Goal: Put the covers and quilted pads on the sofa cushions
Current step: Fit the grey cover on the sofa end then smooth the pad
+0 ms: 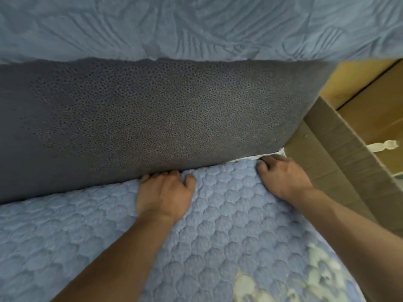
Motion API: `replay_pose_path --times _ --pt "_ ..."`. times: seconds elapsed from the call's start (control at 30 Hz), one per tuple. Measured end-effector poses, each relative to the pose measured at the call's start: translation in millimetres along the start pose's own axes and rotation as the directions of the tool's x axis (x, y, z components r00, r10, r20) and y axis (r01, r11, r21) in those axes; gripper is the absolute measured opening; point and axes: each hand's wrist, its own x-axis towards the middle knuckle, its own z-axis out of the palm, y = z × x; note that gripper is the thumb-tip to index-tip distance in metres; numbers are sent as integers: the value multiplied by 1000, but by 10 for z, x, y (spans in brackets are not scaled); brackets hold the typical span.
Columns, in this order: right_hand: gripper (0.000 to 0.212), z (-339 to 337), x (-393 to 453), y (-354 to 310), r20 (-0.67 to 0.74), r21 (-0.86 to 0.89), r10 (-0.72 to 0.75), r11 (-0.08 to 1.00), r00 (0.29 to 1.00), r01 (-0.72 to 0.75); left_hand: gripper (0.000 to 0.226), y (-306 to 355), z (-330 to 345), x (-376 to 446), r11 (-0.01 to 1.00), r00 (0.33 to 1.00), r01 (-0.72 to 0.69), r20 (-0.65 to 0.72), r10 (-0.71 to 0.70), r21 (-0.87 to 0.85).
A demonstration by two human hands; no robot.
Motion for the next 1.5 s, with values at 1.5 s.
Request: replay_pose_path --times 1.5 --pt "45 -179 283 118 399 477 430 656 810 -584 62 5 -36 -30 997 1000 20 3 -20 -75"
